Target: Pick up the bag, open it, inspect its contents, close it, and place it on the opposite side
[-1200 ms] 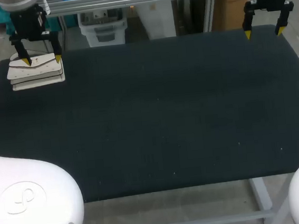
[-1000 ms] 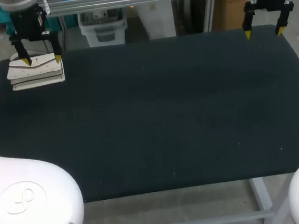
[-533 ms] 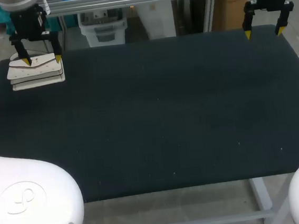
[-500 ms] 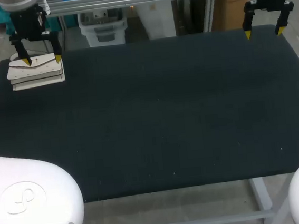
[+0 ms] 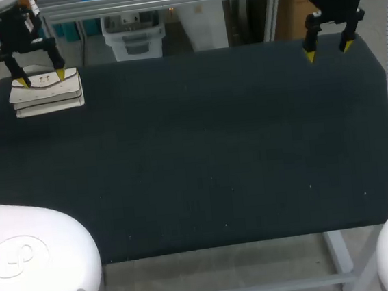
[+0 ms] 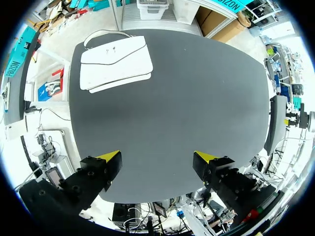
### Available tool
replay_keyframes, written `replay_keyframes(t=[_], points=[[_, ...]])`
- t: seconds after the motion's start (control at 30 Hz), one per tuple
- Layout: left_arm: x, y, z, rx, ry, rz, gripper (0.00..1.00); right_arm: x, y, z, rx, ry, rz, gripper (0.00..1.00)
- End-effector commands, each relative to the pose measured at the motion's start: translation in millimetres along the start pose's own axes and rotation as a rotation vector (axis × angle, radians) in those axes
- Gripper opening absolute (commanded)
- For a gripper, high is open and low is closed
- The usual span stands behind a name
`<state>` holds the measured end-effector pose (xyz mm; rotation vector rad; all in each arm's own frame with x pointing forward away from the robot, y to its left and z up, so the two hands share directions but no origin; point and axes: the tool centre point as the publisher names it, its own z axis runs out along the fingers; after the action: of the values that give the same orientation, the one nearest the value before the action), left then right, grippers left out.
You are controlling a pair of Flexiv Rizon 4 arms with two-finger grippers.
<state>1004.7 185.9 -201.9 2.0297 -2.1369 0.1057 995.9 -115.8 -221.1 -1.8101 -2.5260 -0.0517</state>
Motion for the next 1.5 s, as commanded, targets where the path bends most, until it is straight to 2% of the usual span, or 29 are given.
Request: replay_keyframes(t=[0.03, 0.13, 0.23, 0.8, 0.97, 1.1, 1.27, 1.3, 1.5], points=[[-36.6, -22, 3, -0.102, 0.200, -0.005, 1.00, 20.5, -3.0, 17, -0.028, -0.045, -0.265, 1.00], [-51.1, -30, 6, -0.092, 0.249, -0.009, 1.00, 30.5, -4.4, 22, -0.029, -0.019, -0.387, 1.00], [-63.0, -34, 8, -0.062, 0.298, 0.076, 1.00, 33.8, -5.2, 28, 0.039, 0.078, -0.522, 1.00], [-66.5, -36, 8, -0.061, 0.314, 0.111, 1.00, 33.8, -5.2, 28, 0.039, 0.078, -0.522, 1.00], [-85.9, -50, 15, -0.021, 0.304, 0.061, 1.00, 37.3, 10.4, 45, -0.149, 0.012, -0.609, 1.00], [-110.5, -66, 24, 0.000, 0.328, 0.007, 1.00, 39.4, 15.7, 60, -0.243, 0.014, -0.648, 1.00], [-142.8, -83, 34, 0.027, 0.377, -0.047, 1.00, 44.4, 18.4, 62, -0.316, 0.018, -0.701, 1.00], [-151.9, -87, 38, 0.028, 0.419, -0.046, 1.00, 46.1, 18.9, 61, -0.334, 0.018, -0.717, 1.00], [-179.6, -101, 57, 0.083, 0.440, -0.065, 1.00, 53.1, 20.2, 63, -0.393, 0.065, -0.761, 1.00]])
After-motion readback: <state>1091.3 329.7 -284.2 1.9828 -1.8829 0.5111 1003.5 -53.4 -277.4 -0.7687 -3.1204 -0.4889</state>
